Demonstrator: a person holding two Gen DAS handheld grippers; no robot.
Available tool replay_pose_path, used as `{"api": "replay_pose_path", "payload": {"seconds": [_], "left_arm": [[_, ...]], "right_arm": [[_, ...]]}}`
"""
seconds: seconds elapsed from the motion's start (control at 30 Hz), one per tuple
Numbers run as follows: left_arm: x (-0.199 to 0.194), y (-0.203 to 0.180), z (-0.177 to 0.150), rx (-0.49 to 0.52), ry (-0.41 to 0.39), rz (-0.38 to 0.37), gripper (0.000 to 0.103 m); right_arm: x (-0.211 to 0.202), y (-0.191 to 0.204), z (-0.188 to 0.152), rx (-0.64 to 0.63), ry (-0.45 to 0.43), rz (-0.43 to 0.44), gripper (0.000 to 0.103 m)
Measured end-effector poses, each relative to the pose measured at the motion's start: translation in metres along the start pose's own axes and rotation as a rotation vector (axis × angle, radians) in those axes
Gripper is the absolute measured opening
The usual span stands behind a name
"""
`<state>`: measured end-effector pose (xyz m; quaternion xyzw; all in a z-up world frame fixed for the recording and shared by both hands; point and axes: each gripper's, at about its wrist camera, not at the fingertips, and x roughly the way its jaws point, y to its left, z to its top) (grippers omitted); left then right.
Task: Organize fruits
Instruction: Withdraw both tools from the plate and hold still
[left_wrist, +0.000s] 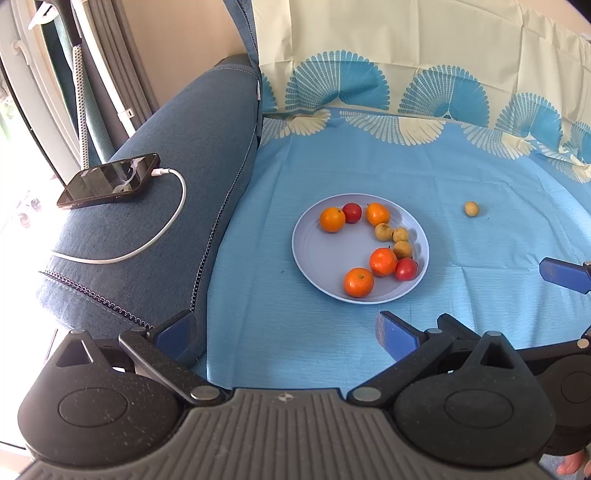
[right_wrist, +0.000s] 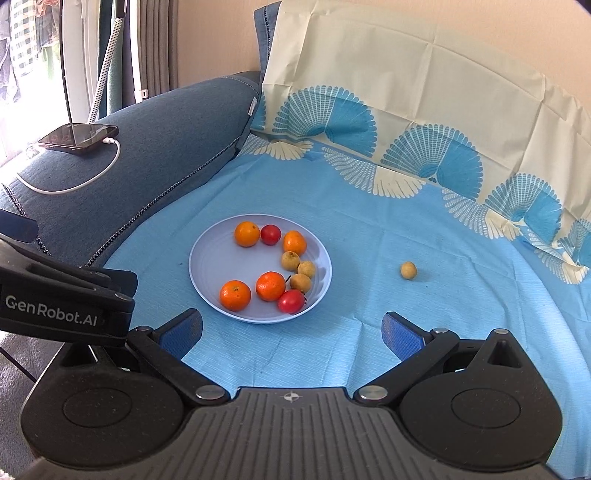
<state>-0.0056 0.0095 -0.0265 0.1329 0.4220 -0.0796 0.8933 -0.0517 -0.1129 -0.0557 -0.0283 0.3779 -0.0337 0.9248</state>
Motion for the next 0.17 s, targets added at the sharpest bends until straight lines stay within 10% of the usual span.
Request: {"api": "replay_pose_path", "payload": {"seconds": [0.17], "left_arm": [[0.0004,-0.0004,0.0001,0.001,-0.002,0.007,0.103]], "right_arm": [[0.0014,-0.0022,0.0002,0.004,0.002,0.005,0.102]]}}
